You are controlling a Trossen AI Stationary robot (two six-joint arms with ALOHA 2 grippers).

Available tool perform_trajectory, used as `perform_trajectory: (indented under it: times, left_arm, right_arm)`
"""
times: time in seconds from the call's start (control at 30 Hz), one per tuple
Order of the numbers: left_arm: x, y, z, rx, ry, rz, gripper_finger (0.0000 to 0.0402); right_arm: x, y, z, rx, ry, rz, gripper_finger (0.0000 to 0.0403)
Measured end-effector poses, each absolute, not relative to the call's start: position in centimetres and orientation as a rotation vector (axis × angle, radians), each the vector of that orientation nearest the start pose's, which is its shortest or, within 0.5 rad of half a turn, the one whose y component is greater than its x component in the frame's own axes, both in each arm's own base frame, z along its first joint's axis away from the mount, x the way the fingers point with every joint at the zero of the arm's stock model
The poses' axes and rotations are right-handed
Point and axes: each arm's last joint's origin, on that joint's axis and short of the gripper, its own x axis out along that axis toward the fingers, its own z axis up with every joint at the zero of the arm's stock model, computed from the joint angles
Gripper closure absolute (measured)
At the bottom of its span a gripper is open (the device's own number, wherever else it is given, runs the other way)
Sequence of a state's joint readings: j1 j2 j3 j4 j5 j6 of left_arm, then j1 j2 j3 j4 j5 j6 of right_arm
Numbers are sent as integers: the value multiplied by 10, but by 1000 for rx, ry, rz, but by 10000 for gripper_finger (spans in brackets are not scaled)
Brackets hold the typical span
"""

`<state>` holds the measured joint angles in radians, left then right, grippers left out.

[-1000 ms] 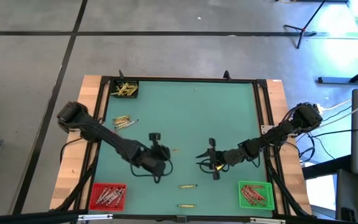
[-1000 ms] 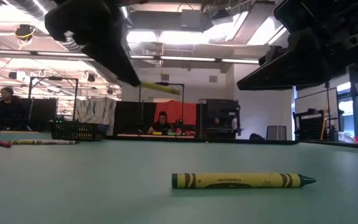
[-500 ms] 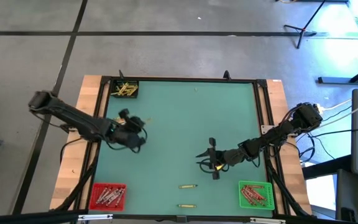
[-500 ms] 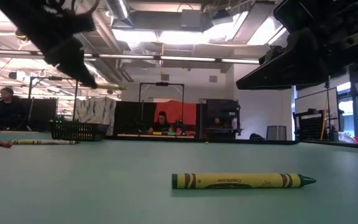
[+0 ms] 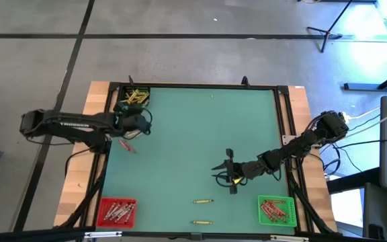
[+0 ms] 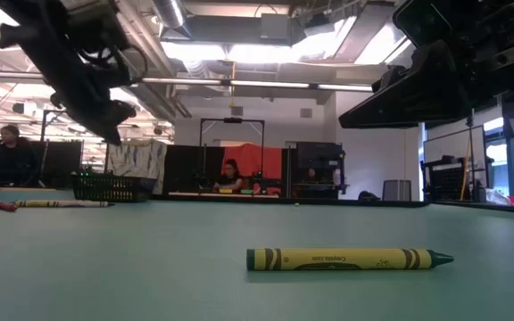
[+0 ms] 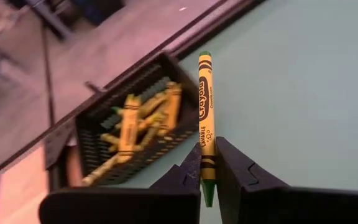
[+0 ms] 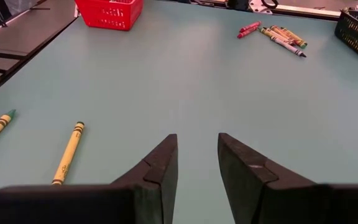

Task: Sort crayons
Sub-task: Put the green crayon into the black bin

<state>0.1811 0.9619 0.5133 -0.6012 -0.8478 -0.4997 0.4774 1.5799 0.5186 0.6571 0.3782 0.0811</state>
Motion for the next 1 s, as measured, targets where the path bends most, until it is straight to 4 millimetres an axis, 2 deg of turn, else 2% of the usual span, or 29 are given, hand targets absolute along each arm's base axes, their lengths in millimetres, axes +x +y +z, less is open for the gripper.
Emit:
perform_trajectory:
  times: [0.27, 0.6, 1.0]
  left_arm:
    - [142, 84, 195, -48, 819, 1281, 390]
    - [132, 120, 196, -166, 822, 1234, 389]
    - [121, 149, 191, -242, 778, 1361, 385]
  right_arm:
    - [255, 120, 146, -88, 371, 83, 292]
    - [255, 120, 146, -88, 371, 83, 292]
    - [255, 120, 146, -88, 372, 83, 292]
